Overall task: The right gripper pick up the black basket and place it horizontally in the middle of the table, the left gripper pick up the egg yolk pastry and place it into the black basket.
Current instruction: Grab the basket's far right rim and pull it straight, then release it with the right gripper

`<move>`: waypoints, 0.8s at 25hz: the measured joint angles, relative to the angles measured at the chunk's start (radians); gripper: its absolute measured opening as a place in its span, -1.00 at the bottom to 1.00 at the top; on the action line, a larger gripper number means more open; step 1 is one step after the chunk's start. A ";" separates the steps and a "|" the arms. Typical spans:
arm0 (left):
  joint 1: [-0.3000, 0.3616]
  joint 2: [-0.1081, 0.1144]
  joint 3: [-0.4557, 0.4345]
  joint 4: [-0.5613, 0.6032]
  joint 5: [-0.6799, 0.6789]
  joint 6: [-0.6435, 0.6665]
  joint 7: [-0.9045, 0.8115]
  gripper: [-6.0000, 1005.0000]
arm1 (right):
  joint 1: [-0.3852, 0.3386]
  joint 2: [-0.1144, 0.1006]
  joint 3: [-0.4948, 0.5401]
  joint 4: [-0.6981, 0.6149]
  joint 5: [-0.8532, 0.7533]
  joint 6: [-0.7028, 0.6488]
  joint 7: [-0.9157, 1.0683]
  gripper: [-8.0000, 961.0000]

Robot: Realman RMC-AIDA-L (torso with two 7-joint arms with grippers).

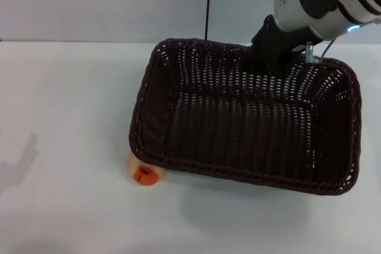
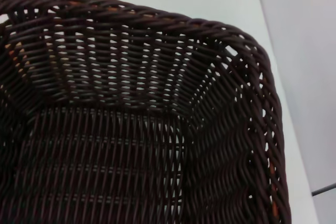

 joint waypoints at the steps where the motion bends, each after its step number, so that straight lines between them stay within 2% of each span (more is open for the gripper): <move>1: -0.001 0.000 0.001 0.000 0.000 -0.001 0.000 0.66 | -0.009 0.000 -0.009 -0.011 0.011 0.010 -0.003 -0.53; 9: -0.006 0.003 0.009 0.005 0.001 -0.018 -0.003 0.66 | -0.053 0.001 -0.052 -0.081 0.036 0.046 -0.006 -0.34; 14: -0.006 0.006 0.040 0.014 0.002 -0.030 -0.007 0.66 | -0.090 0.003 -0.077 -0.132 0.042 0.073 -0.006 0.06; 16: -0.010 0.008 0.082 0.039 0.002 -0.027 -0.021 0.66 | -0.120 0.003 -0.093 -0.169 0.065 0.089 -0.004 0.23; 18: -0.018 0.009 0.140 0.086 0.002 -0.017 -0.056 0.66 | -0.175 0.002 -0.097 -0.244 0.141 0.092 0.002 0.41; 20: -0.032 0.010 0.234 0.172 0.002 -0.003 -0.130 0.66 | -0.251 -0.001 -0.082 -0.352 0.258 0.086 0.014 0.59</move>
